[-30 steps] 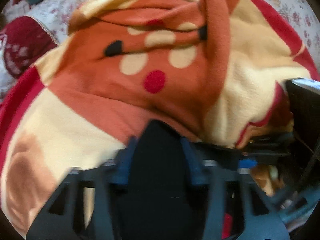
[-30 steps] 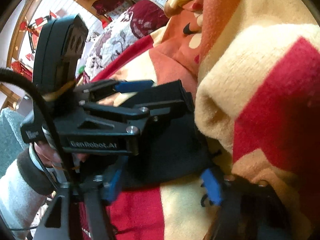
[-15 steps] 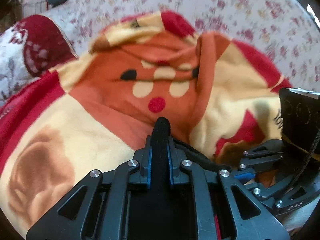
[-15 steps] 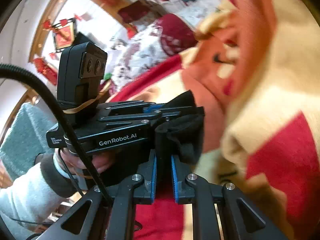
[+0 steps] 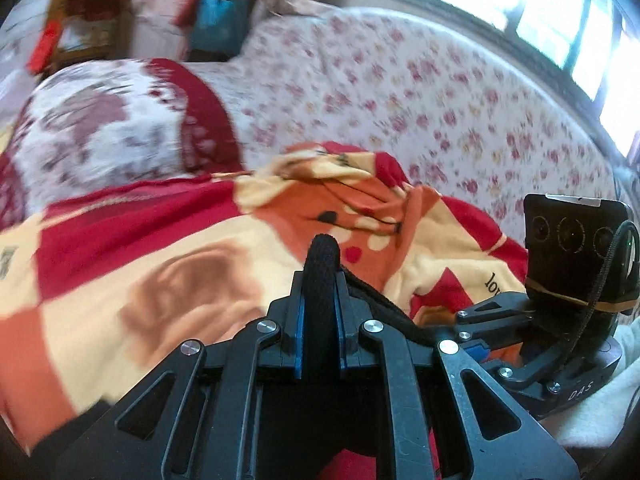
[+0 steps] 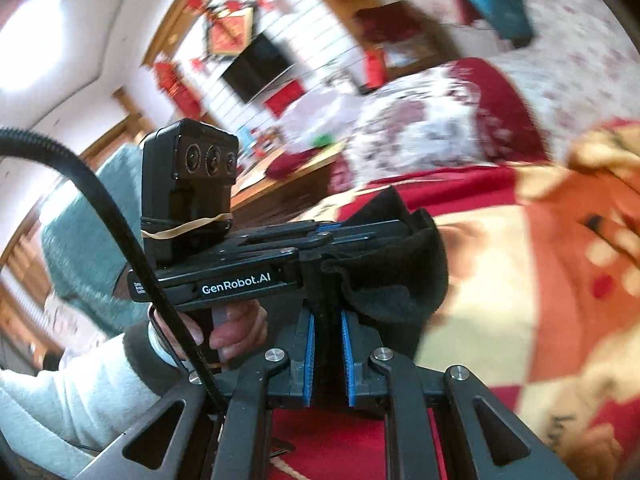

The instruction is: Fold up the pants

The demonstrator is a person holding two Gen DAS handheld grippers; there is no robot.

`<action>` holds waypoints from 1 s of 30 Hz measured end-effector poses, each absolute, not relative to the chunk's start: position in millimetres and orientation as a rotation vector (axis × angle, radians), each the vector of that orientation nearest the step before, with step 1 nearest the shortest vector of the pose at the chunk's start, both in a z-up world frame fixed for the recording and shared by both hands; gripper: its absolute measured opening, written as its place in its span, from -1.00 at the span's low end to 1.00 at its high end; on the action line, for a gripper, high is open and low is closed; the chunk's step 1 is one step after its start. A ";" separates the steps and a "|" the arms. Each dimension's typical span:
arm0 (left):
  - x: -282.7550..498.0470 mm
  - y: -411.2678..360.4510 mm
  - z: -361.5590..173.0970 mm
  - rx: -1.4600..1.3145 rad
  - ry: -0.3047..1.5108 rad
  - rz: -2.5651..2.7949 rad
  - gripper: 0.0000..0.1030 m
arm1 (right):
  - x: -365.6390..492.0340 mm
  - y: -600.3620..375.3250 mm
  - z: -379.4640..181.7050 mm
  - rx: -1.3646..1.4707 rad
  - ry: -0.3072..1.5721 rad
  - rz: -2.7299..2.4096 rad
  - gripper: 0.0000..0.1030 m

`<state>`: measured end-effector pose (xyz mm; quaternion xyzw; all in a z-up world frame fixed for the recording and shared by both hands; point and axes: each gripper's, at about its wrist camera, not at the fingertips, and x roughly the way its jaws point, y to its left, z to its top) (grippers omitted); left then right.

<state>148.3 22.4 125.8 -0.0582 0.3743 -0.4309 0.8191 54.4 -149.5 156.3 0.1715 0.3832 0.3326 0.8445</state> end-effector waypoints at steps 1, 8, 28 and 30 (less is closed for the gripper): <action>148.2 33.6 120.4 -0.152 0.800 -0.903 -0.80 | 56.4 -132.7 156.6 0.339 0.817 0.732 -0.78; 135.9 153.6 70.9 -0.344 0.897 -0.594 -0.59 | 71.2 -33.0 119.9 0.210 0.943 0.887 -0.77; 63.1 161.4 69.3 -0.321 0.973 -0.251 0.34 | 92.1 -121.7 78.6 0.413 1.082 0.703 -0.03; 64.9 148.6 64.2 -0.267 0.982 -0.196 0.34 | 99.3 -120.6 59.8 0.433 1.126 0.684 -0.03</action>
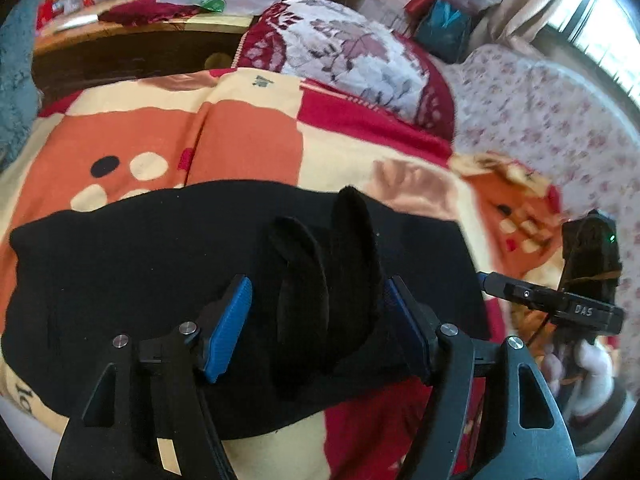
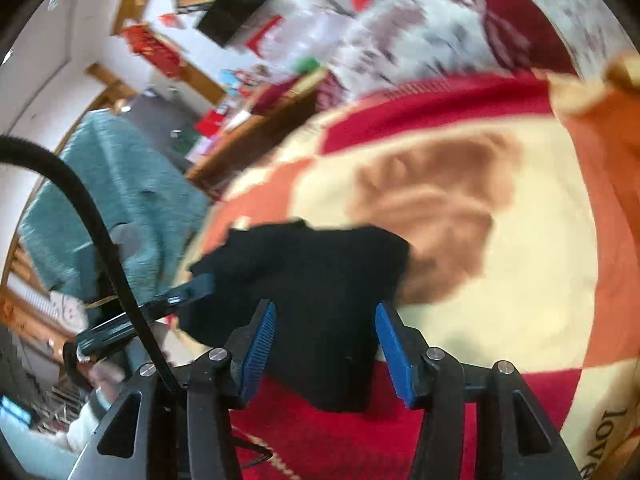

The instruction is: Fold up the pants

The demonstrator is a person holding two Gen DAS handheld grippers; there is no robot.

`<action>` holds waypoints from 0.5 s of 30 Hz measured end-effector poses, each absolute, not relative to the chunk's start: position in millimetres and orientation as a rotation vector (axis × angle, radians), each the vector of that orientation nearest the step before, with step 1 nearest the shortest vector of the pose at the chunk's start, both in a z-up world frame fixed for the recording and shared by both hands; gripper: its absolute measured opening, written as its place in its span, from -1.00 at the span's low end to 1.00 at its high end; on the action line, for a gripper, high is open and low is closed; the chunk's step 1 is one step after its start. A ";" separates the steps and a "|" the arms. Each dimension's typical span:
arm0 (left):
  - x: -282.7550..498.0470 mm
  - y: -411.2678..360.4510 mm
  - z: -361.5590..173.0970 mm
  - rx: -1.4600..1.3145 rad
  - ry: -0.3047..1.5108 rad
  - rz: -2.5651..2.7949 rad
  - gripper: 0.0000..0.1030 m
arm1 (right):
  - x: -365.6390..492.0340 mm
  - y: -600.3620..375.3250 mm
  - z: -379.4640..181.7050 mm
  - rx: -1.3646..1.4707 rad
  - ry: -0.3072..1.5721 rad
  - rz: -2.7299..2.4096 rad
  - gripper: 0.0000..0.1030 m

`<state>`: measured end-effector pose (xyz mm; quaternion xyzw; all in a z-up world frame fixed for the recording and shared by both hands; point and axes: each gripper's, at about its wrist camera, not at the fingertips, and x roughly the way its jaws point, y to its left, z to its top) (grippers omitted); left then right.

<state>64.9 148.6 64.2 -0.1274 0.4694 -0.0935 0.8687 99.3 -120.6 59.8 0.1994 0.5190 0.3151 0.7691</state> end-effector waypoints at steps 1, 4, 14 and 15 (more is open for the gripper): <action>67.6 144.3 61.4 -0.254 0.981 -0.175 0.34 | 101.6 -119.0 49.7 0.463 1.142 0.690 -0.03; 74.6 135.9 54.5 -0.239 0.968 -0.149 0.34 | 112.9 -113.0 30.4 0.566 1.148 0.740 -0.02; 69.9 135.4 49.4 -0.276 0.978 -0.113 -0.25 | 109.8 -85.9 50.9 0.083 1.103 0.601 -0.27; 69.0 135.3 50.9 -0.266 0.982 -0.108 -0.25 | 110.2 -85.1 43.7 0.077 1.116 0.582 -0.09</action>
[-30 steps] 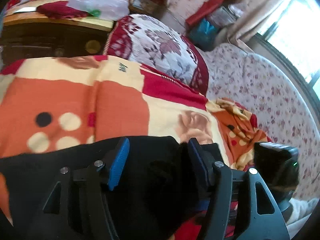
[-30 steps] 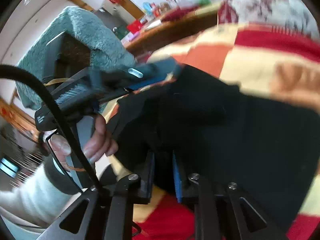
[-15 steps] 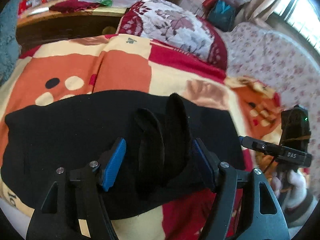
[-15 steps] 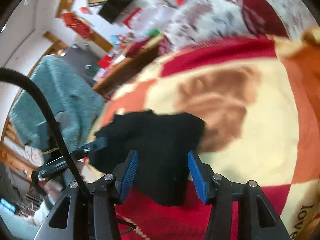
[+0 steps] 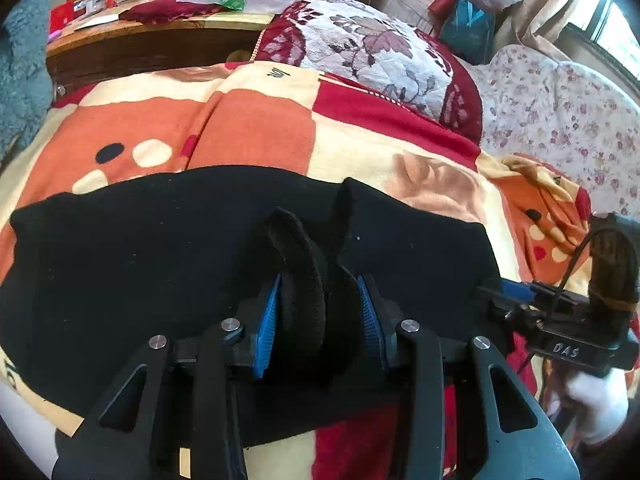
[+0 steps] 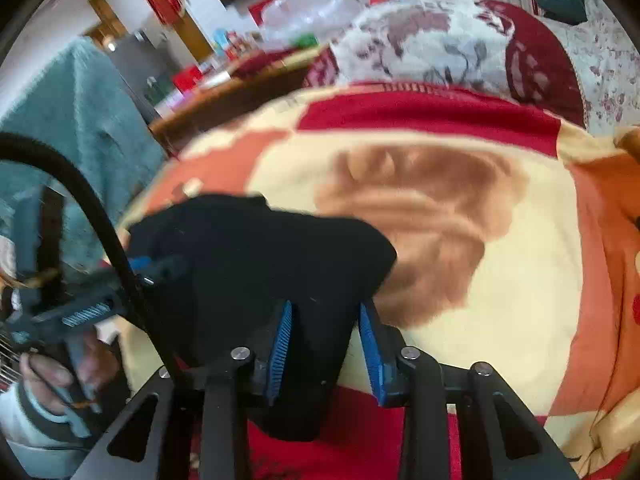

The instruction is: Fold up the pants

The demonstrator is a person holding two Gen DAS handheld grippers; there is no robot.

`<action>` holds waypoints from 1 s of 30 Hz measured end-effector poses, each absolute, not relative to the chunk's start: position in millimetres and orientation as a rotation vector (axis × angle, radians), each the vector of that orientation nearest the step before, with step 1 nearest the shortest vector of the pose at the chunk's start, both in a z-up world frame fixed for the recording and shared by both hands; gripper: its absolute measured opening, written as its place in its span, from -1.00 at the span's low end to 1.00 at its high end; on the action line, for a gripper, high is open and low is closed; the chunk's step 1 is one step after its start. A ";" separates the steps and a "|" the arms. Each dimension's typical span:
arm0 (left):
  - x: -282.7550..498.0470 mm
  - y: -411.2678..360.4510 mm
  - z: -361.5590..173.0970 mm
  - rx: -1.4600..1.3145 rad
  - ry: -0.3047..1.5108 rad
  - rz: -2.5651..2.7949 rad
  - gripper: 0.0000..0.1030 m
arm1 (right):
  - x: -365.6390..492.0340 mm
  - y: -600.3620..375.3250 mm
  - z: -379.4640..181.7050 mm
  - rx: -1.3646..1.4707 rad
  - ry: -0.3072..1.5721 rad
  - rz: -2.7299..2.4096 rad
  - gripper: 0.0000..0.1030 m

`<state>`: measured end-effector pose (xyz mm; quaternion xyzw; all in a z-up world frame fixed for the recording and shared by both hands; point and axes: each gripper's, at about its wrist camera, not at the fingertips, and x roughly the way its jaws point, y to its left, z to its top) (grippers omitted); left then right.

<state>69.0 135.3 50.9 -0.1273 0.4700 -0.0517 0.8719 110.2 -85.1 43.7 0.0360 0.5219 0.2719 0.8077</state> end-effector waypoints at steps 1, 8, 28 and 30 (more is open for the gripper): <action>67.3 134.6 54.5 -0.249 0.981 -0.097 -0.25 | 110.5 -87.1 40.0 0.093 1.122 0.573 -0.08; 52.3 152.4 62.3 -0.220 0.957 -0.020 -0.25 | 98.2 -97.9 82.6 0.084 1.042 0.544 -0.08; -4.3 218.9 70.4 -0.313 0.935 0.134 -0.25 | 100.4 37.0 64.4 -0.013 1.139 0.855 -0.03; -6.1 223.5 69.3 -0.326 0.936 0.150 -0.25 | 99.4 35.4 74.8 0.000 1.118 0.866 -0.03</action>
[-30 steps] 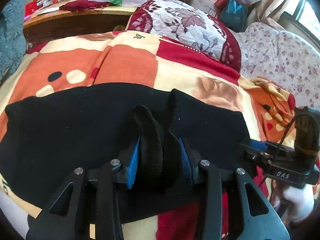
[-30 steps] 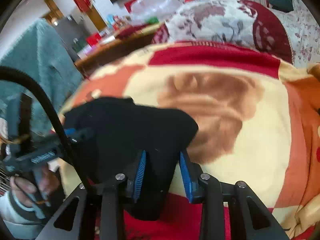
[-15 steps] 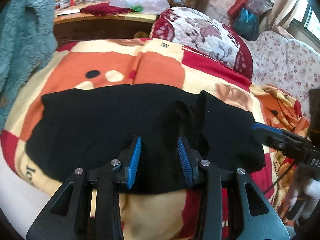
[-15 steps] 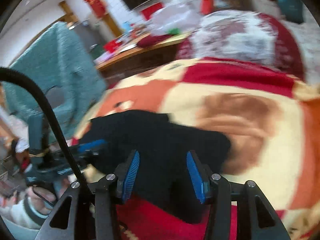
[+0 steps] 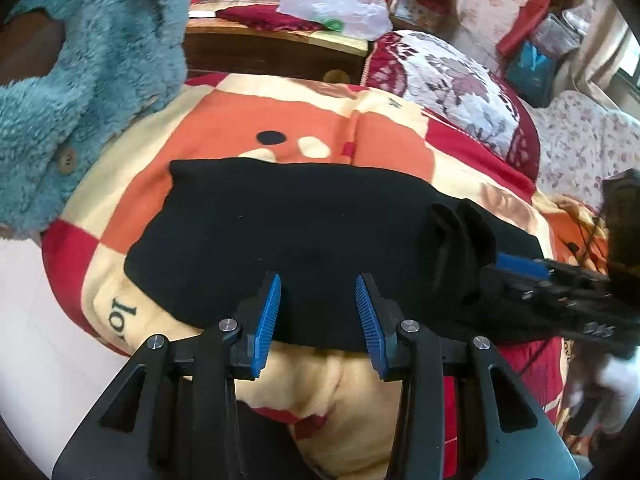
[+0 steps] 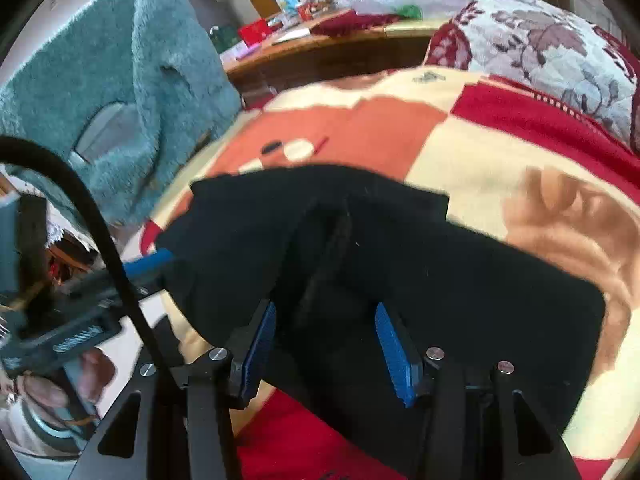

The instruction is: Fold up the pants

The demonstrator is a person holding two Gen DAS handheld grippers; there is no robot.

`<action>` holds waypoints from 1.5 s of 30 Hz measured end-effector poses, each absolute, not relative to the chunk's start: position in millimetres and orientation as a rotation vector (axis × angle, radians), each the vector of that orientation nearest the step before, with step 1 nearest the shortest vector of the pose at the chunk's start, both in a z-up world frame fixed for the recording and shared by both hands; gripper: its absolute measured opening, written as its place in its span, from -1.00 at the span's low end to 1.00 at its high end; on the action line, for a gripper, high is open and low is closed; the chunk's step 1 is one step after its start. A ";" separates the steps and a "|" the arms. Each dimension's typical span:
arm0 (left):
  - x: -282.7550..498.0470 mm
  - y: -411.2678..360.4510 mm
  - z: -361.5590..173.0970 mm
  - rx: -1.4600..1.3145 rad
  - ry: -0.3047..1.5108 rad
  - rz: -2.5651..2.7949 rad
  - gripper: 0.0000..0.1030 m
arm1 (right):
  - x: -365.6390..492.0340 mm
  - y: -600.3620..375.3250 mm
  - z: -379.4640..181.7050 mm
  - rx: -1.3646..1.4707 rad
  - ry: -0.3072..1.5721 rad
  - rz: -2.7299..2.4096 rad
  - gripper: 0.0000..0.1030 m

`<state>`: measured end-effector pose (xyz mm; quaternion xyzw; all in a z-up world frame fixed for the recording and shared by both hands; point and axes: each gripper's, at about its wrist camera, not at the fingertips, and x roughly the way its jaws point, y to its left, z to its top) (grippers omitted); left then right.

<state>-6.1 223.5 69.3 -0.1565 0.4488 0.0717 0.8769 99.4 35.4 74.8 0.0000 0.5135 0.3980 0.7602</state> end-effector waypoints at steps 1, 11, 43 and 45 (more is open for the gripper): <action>-7.2 225.1 69.1 -0.332 0.935 0.155 -0.25 | 99.4 35.6 80.0 0.004 1.107 0.870 -0.03; -24.8 250.6 69.3 -0.410 0.927 0.187 -0.25 | 95.5 48.0 82.3 0.002 1.120 0.878 0.02; -51.5 318.9 25.8 -0.868 0.841 0.209 0.14 | 134.3 220.1 67.3 -0.224 1.147 1.161 0.13; -48.8 321.2 25.2 -0.880 0.834 0.204 0.14 | 136.7 232.0 65.5 -0.248 1.146 1.172 0.14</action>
